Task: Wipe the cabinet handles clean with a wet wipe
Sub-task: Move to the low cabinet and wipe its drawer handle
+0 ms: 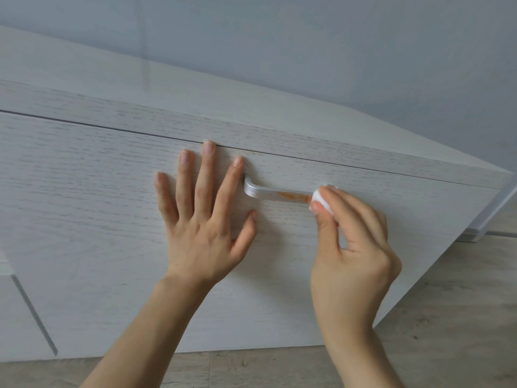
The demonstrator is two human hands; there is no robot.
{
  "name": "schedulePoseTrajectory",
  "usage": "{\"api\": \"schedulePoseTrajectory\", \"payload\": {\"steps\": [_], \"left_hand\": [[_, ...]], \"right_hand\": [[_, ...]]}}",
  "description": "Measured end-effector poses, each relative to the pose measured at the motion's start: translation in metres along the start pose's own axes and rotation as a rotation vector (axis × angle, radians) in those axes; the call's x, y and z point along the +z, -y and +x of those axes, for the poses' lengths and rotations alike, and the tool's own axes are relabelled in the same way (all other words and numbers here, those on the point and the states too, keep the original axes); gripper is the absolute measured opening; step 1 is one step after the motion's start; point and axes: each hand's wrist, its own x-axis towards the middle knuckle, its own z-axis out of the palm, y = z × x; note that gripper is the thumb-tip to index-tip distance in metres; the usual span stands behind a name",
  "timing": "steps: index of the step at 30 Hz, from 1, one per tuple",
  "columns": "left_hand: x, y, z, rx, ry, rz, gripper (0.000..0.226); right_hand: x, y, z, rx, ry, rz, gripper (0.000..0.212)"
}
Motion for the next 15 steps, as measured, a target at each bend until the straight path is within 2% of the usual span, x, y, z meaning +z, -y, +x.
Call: {"api": "schedulePoseTrajectory", "payload": {"steps": [8, 12, 15], "left_hand": [[0.0002, -0.0007, -0.0001, -0.006, -0.003, -0.007, 0.068], [-0.0003, -0.0001, -0.0003, -0.004, -0.002, -0.011, 0.068], [0.0007, -0.0002, 0.0000, 0.003, -0.009, -0.004, 0.068]], "right_hand": [[-0.0012, 0.0014, -0.0030, -0.014, 0.036, -0.006, 0.017], [-0.0058, -0.0007, -0.0003, 0.032, -0.023, 0.019, 0.018], [-0.0003, 0.0030, -0.0029, -0.019, -0.002, -0.009, 0.016]]}}
